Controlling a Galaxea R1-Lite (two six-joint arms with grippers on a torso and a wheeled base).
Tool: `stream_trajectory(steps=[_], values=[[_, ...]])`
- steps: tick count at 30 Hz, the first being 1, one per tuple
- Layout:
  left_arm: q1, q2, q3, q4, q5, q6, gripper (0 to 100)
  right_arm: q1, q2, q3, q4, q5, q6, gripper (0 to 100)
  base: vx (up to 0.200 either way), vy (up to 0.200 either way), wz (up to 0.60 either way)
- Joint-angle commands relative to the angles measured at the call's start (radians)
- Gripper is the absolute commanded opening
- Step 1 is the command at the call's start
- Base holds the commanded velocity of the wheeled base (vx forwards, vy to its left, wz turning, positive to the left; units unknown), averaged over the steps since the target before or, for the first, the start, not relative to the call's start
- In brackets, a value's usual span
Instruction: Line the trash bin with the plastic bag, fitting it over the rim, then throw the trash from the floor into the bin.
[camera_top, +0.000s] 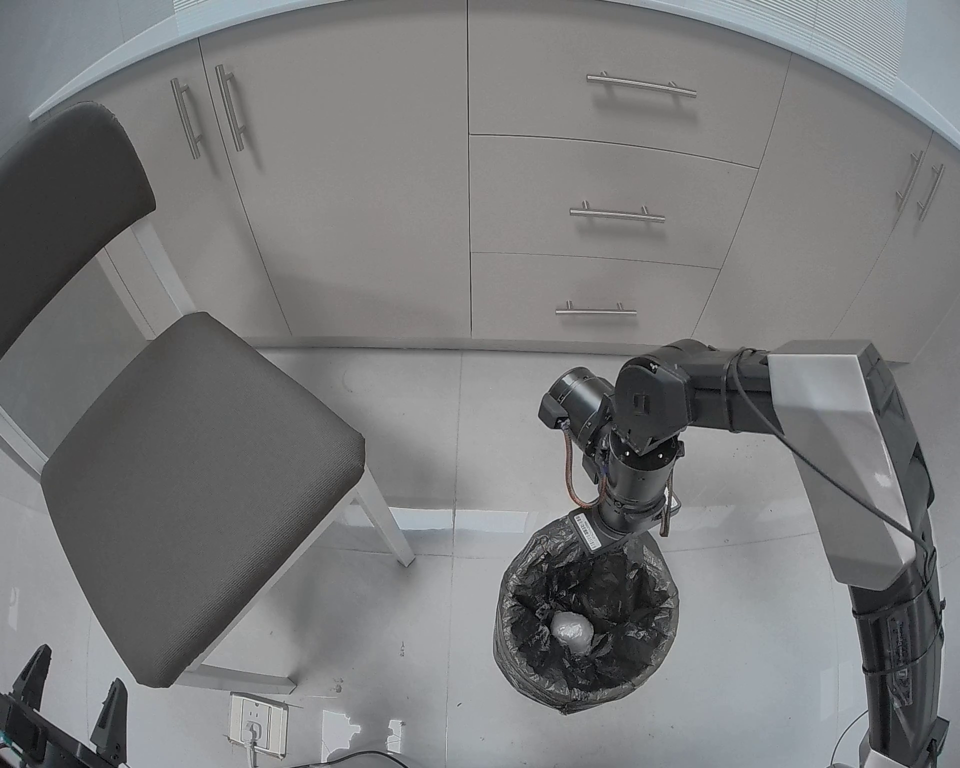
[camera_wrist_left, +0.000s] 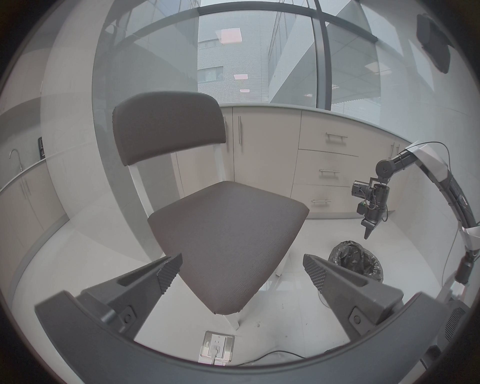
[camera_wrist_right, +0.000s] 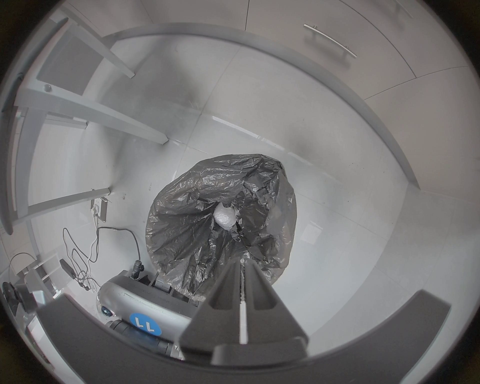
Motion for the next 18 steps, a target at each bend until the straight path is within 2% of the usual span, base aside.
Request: stream_trajectory(steps=[1,8,18], values=[[0.079,0.063,0.005,-0.002,-0.002,-0.007,100,0.014,0.108,0.000,-0.037,-0.001,0.006,0,0.000,0.000,0.00],[0.073,0.034,0.008,-0.008,-0.002,-0.007,100,0.044,0.258,0.000,-0.236,-0.012,0.018,0,0.000,0.000,0.00],[0.071,0.032,0.008,-0.008,-0.003,0.007,100,0.044,0.353,0.000,-0.273,-0.029,-0.009,0,0.000,0.000,0.00]])
